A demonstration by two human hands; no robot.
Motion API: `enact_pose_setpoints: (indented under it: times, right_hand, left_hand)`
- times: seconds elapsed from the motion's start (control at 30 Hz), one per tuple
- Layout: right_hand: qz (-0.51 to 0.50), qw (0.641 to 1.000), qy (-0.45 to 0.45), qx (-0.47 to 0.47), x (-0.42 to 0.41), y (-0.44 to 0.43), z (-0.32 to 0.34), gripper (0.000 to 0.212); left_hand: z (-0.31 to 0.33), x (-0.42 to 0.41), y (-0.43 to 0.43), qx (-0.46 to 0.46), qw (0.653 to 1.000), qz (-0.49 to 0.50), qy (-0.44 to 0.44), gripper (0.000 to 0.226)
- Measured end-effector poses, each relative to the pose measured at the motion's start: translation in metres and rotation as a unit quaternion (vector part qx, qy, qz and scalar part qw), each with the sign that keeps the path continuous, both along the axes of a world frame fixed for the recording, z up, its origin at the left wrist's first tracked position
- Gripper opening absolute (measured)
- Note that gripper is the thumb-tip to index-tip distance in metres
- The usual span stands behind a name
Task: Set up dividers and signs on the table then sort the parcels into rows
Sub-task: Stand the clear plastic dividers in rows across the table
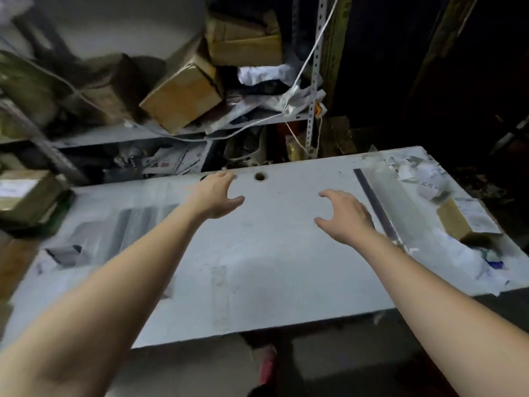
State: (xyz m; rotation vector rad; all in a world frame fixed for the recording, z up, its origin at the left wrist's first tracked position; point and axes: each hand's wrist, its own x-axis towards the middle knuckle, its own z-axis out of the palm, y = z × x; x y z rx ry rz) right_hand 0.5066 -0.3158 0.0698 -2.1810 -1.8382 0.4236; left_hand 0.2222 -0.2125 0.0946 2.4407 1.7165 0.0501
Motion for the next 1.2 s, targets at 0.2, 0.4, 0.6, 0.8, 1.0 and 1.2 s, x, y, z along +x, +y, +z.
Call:
enact_pose_setpoints:
  times: [0.2, 0.4, 0.6, 0.8, 1.0, 1.2]
  right_hand:
    - [0.076, 0.997, 0.010, 0.013, -0.104, -0.002, 0.012, 0.062]
    - [0.111, 0.994, 0.016, 0.012, -0.199, 0.008, 0.011, 0.062]
    - [0.069, 0.996, 0.049, 0.001, -0.292, 0.030, -0.003, 0.062]
    - [0.007, 0.996, 0.089, -0.030, -0.362, 0.037, -0.027, 0.061]
    - [-0.062, 0.985, 0.147, -0.063, -0.397, 0.025, -0.059, 0.060]
    - [-0.123, 0.964, 0.214, -0.096, -0.410, 0.006, -0.098, 0.056]
  left_hand:
    - [0.007, -0.119, -0.050, -0.006, 0.995, 0.096, -0.021, 0.067]
    - [-0.004, -0.220, -0.052, -0.009, 0.992, 0.114, -0.048, 0.069]
    - [-0.029, -0.302, -0.001, -0.029, 0.995, 0.055, -0.074, 0.064]
    - [-0.062, -0.335, 0.068, -0.071, 0.991, -0.046, -0.103, 0.061]
    - [-0.085, -0.321, 0.140, -0.098, 0.981, -0.127, -0.109, 0.056]
    - [-0.107, -0.293, 0.202, -0.093, 0.971, -0.187, -0.113, 0.041]
